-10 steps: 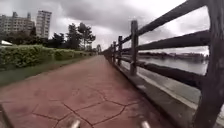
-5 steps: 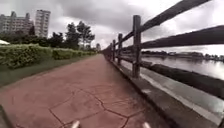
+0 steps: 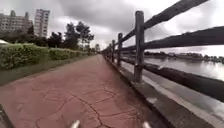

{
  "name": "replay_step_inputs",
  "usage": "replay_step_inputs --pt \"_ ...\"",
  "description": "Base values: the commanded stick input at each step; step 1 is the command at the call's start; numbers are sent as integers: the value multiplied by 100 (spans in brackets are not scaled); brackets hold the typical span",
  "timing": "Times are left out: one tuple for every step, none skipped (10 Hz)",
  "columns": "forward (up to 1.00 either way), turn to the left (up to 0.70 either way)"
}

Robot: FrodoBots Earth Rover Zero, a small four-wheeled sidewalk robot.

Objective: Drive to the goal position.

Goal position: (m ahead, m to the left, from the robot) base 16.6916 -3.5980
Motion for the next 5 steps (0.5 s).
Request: replay_step_inputs --pt "50 50" --pt "50 50" --pt "50 50" --pt "50 50" --pt "50 50"
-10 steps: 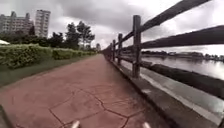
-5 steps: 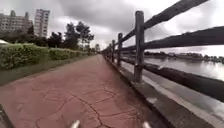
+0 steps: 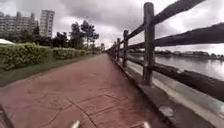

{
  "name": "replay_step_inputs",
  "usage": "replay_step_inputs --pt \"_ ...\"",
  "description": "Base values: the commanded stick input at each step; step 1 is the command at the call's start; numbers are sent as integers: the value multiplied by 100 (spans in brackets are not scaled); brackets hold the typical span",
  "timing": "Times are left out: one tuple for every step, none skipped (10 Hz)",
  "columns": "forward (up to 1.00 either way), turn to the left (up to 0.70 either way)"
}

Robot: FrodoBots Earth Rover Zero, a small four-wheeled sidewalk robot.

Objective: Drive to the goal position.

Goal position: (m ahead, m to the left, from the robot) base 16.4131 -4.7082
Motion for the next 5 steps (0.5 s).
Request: replay_step_inputs --pt "50 50" --pt "50 15" --pt "50 0" --pt "50 0" --pt "50 0"
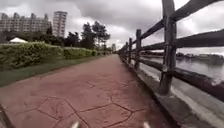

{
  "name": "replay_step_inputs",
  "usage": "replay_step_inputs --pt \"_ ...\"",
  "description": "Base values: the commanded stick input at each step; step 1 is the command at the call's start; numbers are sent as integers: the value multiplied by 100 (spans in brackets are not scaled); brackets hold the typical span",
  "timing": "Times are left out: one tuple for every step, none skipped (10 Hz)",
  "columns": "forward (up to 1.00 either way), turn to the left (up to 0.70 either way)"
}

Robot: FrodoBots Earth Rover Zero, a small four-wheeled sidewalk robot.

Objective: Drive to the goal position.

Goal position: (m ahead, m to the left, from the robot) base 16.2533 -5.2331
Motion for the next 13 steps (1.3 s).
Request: replay_step_inputs --pt "50 3" --pt "50 2" --pt "50 0" --pt "50 0" --pt "50 0" --pt "50 0" --pt "50 0" --pt "50 0" --pt "50 0" --pt "50 0" --pt "50 0" --pt "50 0" --pt "50 0"
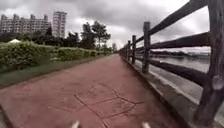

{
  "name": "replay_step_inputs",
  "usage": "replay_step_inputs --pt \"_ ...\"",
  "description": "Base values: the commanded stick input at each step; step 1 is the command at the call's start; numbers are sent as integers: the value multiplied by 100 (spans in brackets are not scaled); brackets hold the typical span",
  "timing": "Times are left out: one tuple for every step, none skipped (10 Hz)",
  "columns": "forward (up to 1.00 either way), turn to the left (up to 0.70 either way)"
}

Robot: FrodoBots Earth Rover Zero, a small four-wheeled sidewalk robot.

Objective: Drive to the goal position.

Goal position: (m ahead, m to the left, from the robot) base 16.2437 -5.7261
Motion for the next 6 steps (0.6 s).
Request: replay_step_inputs --pt "50 0" --pt "50 0" --pt "50 0" --pt "50 0" --pt "50 0" --pt "50 0"
